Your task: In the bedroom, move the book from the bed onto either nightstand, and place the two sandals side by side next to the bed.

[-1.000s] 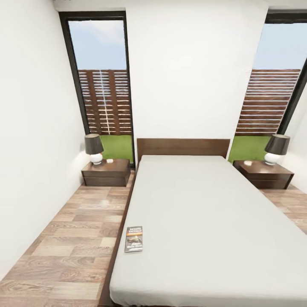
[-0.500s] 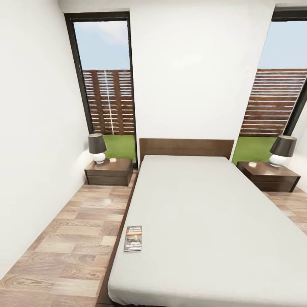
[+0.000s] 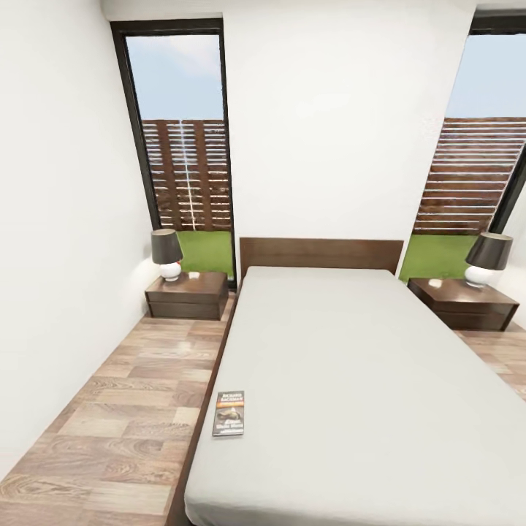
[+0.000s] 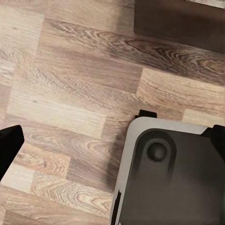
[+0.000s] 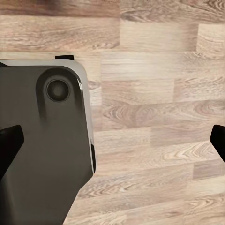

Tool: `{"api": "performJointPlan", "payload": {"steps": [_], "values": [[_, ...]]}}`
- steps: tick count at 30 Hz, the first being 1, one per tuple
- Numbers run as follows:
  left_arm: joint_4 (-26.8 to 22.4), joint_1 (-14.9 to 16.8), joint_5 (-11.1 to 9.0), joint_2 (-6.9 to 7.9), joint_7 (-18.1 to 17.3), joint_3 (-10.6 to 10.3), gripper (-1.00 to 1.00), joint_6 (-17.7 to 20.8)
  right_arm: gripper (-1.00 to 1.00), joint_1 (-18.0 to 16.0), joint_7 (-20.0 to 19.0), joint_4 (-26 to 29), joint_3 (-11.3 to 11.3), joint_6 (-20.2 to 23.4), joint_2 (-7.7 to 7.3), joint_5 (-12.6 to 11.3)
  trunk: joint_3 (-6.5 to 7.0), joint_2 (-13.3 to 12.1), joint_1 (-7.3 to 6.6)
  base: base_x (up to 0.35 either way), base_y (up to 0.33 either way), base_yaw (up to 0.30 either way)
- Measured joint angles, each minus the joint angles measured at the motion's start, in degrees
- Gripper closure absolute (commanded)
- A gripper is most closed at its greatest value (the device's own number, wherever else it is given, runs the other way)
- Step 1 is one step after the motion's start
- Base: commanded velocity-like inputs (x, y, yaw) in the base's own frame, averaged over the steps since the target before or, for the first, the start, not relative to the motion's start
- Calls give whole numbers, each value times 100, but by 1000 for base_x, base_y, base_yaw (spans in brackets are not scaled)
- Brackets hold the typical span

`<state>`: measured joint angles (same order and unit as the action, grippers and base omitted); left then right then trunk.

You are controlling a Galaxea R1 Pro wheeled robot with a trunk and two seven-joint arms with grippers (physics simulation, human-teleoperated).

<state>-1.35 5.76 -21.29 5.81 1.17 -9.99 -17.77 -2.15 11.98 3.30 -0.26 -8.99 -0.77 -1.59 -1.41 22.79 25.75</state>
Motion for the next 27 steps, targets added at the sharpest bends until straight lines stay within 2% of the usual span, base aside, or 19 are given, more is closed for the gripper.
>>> {"api": "performJointPlan", "payload": {"steps": [27], "values": [[2,0,2,-1,0,-7,-100,-1,-100,0,-1,0,0,0,-2,-1,0,1,-1,77,58,-23]]}}
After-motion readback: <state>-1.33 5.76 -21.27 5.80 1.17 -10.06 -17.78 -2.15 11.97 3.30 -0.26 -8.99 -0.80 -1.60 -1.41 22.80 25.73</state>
